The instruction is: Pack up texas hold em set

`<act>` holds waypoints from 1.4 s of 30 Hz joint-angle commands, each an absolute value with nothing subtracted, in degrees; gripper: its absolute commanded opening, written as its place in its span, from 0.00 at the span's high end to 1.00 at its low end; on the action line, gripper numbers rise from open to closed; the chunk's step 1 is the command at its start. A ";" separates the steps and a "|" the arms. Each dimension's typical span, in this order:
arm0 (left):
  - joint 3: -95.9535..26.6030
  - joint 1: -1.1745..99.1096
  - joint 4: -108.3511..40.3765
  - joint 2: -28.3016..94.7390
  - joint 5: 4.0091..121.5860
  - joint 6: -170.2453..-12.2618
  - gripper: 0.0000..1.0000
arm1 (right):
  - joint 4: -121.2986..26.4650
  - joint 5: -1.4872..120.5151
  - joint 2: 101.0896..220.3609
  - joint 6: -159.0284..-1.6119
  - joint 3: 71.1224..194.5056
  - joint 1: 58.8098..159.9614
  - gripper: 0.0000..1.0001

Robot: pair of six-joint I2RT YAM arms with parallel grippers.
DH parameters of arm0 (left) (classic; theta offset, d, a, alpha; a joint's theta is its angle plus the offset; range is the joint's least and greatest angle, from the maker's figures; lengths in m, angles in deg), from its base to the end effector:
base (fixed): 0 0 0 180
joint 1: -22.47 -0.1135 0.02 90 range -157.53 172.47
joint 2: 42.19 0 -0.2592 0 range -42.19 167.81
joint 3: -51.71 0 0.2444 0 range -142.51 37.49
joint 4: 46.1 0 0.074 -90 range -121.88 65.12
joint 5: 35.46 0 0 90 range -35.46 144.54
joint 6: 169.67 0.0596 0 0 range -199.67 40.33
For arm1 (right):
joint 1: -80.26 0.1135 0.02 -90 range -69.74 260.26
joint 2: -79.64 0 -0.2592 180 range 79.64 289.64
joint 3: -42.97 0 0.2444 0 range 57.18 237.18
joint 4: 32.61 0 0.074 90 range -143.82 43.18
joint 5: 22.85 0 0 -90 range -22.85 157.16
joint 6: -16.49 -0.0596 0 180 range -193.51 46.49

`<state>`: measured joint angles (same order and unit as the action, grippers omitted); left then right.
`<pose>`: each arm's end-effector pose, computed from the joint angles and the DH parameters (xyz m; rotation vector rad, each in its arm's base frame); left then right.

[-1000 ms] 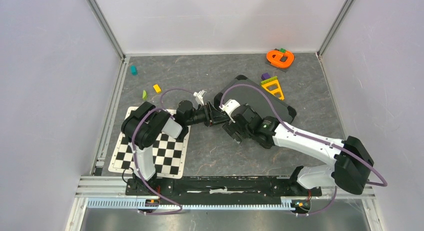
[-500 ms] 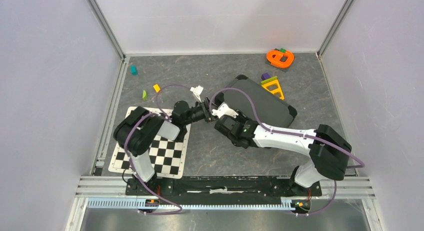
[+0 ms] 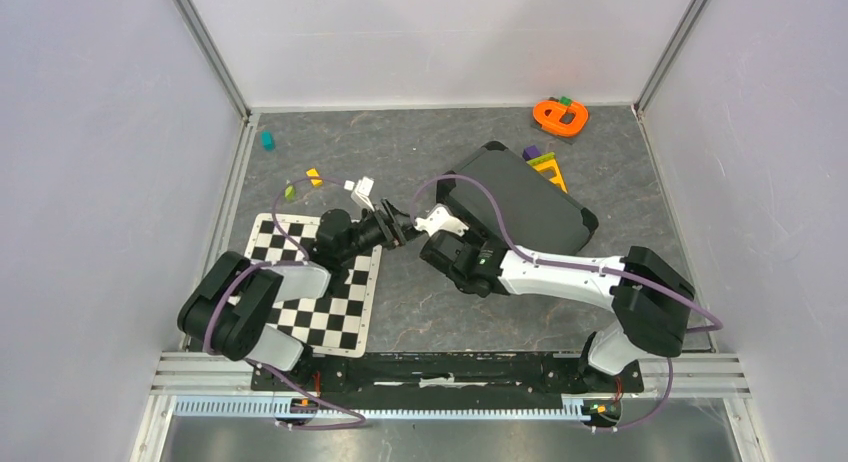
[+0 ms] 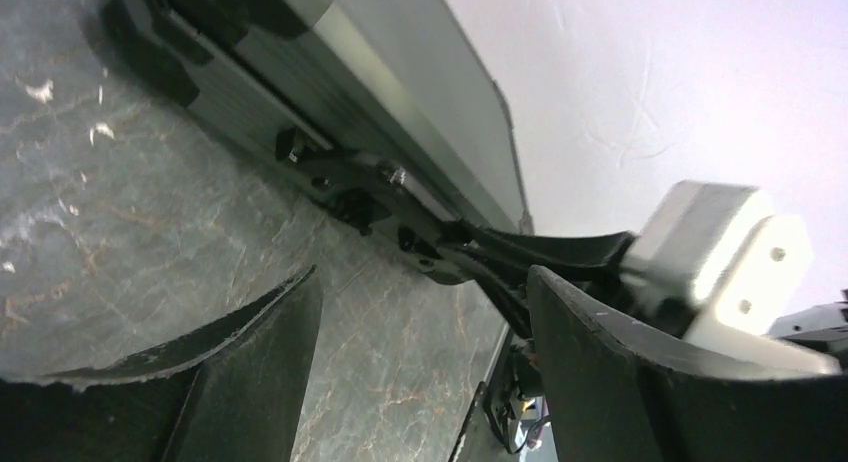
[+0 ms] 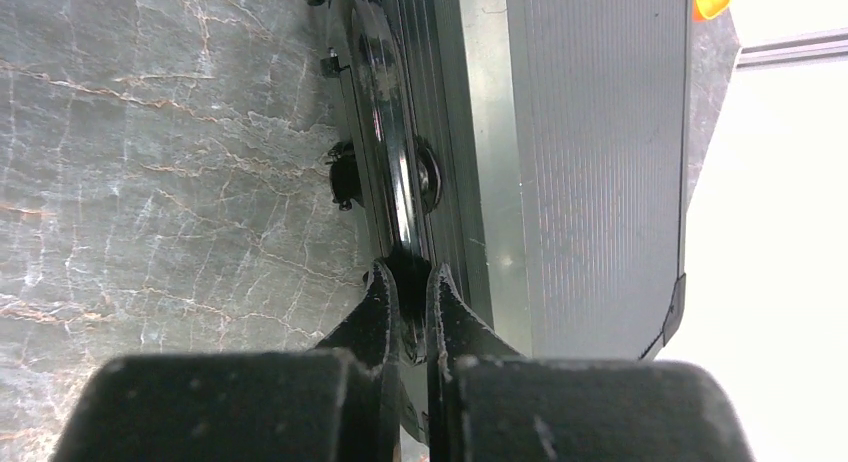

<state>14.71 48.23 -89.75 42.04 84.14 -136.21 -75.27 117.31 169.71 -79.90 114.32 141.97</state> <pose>0.2443 -0.1506 0.1841 -0.0470 1.8570 -1.4731 0.1851 0.2473 0.1958 -0.7902 2.0746 -0.5399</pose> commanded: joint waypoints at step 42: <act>2.37 56.83 -93.87 67.12 83.36 -133.82 0.61 | -76.97 100.06 175.68 -80.15 120.69 132.52 0.93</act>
